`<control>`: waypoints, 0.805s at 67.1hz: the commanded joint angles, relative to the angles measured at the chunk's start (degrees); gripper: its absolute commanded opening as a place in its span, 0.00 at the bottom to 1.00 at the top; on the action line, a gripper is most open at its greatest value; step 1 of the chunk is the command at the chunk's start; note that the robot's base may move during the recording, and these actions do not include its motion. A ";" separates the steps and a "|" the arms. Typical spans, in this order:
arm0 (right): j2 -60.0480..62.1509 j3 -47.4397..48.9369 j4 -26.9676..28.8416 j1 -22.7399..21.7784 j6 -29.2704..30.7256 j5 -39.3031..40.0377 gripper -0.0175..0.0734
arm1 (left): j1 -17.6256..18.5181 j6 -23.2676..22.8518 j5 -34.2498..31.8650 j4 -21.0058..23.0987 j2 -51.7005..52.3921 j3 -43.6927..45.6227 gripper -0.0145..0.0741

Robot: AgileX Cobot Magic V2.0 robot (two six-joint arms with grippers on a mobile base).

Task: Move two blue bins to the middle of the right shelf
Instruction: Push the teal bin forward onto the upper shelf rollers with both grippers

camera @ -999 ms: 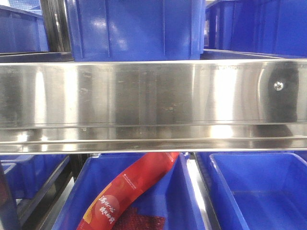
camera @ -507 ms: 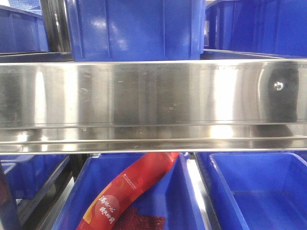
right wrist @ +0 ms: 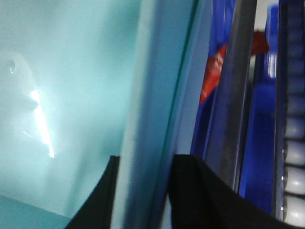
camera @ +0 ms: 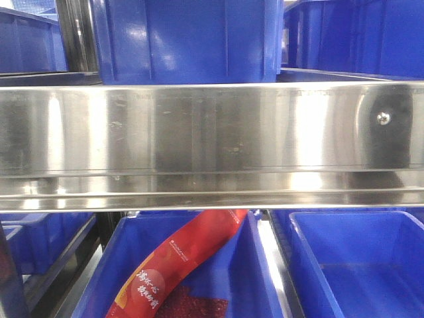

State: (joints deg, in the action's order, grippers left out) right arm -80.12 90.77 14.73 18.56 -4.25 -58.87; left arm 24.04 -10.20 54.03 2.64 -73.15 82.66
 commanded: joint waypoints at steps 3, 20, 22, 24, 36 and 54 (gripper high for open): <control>-0.97 -1.44 -2.49 -0.66 0.70 2.83 0.02 | -0.35 1.08 -2.97 -4.35 -0.35 -3.44 0.04; -2.19 -9.22 -2.49 -0.66 0.70 8.08 0.02 | -0.35 1.08 -5.30 -5.89 -2.63 -7.17 0.04; -2.37 -9.35 -2.49 -0.66 0.70 8.06 0.02 | -0.35 1.08 -5.44 -6.02 -2.79 -7.17 0.04; -2.67 -9.34 -2.49 -0.66 0.70 8.06 0.02 | -0.35 1.08 -5.63 -6.02 -3.17 -7.17 0.04; -3.91 -9.34 -2.49 -0.66 0.70 8.64 0.02 | -0.35 1.08 -6.93 -6.02 -4.26 -7.17 0.05; -3.95 -9.34 -2.49 -0.66 0.70 9.35 0.53 | -0.35 1.08 -7.02 -6.02 -4.38 -7.17 0.44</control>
State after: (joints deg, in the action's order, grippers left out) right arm -84.71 81.08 14.73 18.78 -4.14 -52.16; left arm 24.04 -9.70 49.10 -0.96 -78.58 75.02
